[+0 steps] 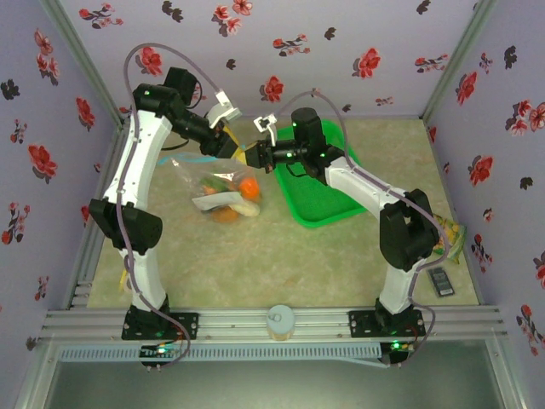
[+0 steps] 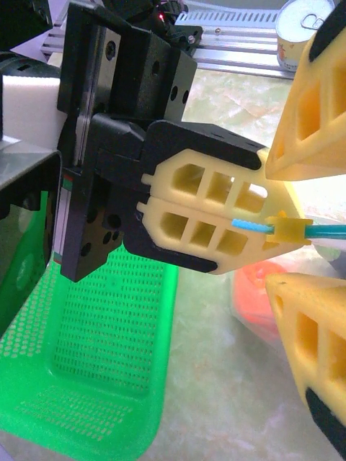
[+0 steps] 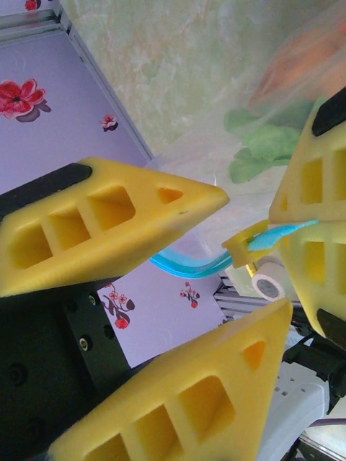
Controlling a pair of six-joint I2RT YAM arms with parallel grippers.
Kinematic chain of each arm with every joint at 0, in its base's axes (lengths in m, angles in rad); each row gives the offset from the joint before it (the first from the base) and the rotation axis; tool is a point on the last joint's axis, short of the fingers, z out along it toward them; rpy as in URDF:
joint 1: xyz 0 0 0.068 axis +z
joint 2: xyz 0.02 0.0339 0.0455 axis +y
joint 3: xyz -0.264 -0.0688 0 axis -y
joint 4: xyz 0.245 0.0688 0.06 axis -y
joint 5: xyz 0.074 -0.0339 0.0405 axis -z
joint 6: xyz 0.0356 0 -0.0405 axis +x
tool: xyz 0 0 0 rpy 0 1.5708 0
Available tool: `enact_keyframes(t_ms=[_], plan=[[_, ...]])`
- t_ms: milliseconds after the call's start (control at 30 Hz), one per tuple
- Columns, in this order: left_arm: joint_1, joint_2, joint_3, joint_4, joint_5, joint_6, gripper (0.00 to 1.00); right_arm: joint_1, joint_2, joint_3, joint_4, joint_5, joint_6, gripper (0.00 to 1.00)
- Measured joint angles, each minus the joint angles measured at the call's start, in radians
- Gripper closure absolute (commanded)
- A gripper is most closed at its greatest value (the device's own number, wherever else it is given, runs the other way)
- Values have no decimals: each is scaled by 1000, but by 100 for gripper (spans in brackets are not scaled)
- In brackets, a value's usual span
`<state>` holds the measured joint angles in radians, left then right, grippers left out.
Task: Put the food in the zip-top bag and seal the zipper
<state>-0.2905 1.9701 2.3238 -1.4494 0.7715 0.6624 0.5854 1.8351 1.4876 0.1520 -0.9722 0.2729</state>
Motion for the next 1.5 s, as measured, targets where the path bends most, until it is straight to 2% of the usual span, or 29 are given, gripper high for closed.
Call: enact_keyframes(t_ms=[200, 500, 1133, 1500], plan=[[1, 10, 0, 0, 0, 0, 63, 0, 2, 5, 0, 0, 0, 100], [1, 10, 0, -2, 5, -1, 87, 4, 11, 18, 0, 0, 0, 100], [3, -1, -23, 42, -49, -32, 90, -8, 1, -6, 28, 61, 32, 100], [33, -85, -114, 81, -71, -62, 90, -16, -29, -18, 45, 74, 50, 100]])
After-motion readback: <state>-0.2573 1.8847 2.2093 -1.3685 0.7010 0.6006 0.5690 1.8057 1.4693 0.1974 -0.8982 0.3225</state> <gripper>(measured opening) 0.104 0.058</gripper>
